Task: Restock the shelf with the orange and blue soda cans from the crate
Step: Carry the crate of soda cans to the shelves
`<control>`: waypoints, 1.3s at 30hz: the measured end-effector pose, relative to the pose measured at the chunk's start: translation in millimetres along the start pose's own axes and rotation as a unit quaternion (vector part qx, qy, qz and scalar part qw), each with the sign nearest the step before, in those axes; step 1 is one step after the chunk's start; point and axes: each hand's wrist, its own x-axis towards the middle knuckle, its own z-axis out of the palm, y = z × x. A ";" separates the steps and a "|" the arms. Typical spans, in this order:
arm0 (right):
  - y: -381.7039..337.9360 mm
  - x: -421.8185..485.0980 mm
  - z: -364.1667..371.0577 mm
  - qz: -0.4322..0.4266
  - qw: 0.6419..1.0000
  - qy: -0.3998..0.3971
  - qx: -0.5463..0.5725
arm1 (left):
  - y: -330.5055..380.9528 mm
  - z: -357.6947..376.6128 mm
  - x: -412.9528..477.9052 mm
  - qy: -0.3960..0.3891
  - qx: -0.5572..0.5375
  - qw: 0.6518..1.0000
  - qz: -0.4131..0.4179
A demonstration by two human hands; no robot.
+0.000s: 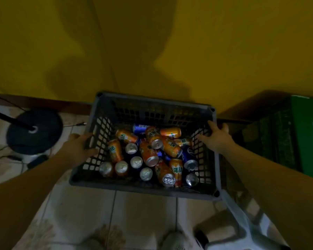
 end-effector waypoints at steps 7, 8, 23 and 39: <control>20.2 32.9 29.4 -0.002 0.999 -0.003 0.046 | -10.7 35.3 12.4 0.050 -0.063 0.997 -0.014; 22.1 35.5 32.8 -0.005 0.999 0.009 0.052 | -13.4 38.6 14.6 0.049 -0.067 0.996 -0.014; 18.9 33.6 40.3 0.008 0.990 0.080 0.115 | -11.6 45.1 23.3 0.089 -0.140 0.986 0.002; 7.8 -76.1 14.6 0.027 0.989 0.079 0.121 | -18.1 -19.3 -84.9 0.095 -0.153 0.983 -0.037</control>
